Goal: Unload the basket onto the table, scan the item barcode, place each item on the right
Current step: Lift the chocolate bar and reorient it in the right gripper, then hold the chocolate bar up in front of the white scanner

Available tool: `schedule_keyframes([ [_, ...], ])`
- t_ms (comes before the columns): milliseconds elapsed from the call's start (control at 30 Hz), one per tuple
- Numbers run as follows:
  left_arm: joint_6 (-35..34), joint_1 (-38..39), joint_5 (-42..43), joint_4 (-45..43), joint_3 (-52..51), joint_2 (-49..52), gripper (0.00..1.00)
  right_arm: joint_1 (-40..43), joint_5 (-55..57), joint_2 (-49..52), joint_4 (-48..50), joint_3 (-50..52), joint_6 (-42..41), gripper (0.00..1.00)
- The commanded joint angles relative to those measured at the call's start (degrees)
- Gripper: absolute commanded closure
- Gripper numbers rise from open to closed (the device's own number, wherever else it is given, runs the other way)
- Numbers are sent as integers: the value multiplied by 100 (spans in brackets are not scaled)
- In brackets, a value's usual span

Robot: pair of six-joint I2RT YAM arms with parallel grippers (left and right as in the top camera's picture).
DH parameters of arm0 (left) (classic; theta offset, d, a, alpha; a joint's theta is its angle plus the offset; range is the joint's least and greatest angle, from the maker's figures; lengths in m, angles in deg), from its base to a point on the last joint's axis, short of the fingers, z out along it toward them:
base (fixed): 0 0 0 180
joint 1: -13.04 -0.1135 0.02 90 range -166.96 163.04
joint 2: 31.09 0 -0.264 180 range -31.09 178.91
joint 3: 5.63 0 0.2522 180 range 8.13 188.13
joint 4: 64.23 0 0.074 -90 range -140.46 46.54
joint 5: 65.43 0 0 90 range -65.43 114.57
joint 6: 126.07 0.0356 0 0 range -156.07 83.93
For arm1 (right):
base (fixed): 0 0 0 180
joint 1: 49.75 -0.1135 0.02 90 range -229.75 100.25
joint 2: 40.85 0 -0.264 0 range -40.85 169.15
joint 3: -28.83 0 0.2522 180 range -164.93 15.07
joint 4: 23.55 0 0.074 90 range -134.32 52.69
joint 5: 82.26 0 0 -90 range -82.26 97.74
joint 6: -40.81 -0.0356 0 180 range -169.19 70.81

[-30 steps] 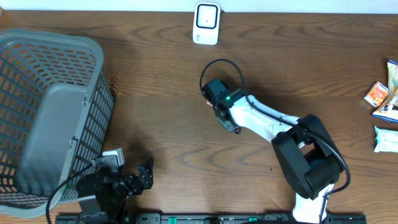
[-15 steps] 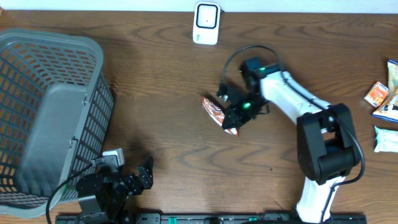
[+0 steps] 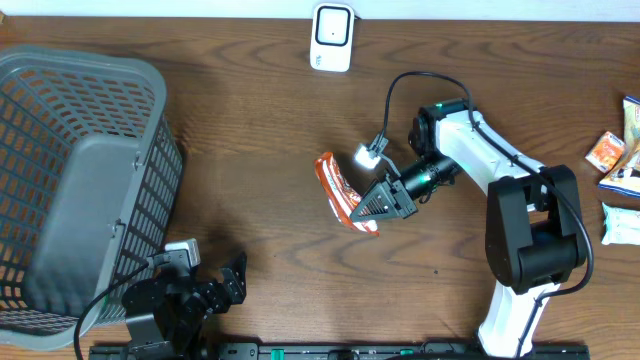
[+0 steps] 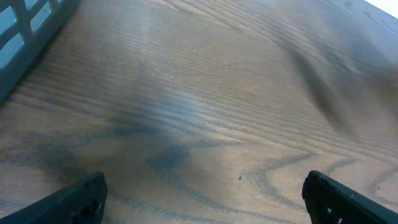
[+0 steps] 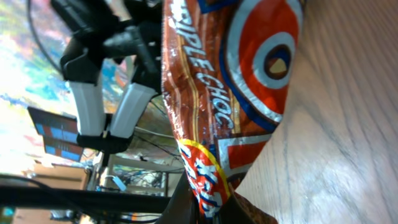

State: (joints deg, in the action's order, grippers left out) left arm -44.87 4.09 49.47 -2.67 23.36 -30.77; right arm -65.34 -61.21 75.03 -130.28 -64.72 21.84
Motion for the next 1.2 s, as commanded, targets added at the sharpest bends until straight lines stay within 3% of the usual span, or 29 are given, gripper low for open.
schedule_keyframes([
  [0,-9,-9,-33,17,-11,-9,2,-35,-339,72,-118,-61,1246,99],
  [400,-9,-9,-33,17,-11,-9,2,-39,-199,72,-44,-61,1786,99],
  [567,-9,-9,-33,17,-11,-9,2,-31,-26,72,831,-61,1947,99],
  [600,-9,-9,-33,17,-11,-9,2,-15,-15,72,1069,-61,1749,99],
  [733,-9,-9,-33,17,-11,-9,2,50,481,72,3117,-61,-831,99],
  [800,-9,-9,-33,17,-11,-9,2,44,1438,72,4540,-61,-2684,99],
  [900,-9,-9,-33,17,-11,-9,2,20,2708,70,5847,-83,-4079,99],
  [1067,-9,-9,-33,17,-11,-9,2,17,4159,70,7180,-92,-4743,99],
  [1167,-9,-9,-33,17,-11,-9,2,13,4848,70,7434,-192,-4776,99],
])
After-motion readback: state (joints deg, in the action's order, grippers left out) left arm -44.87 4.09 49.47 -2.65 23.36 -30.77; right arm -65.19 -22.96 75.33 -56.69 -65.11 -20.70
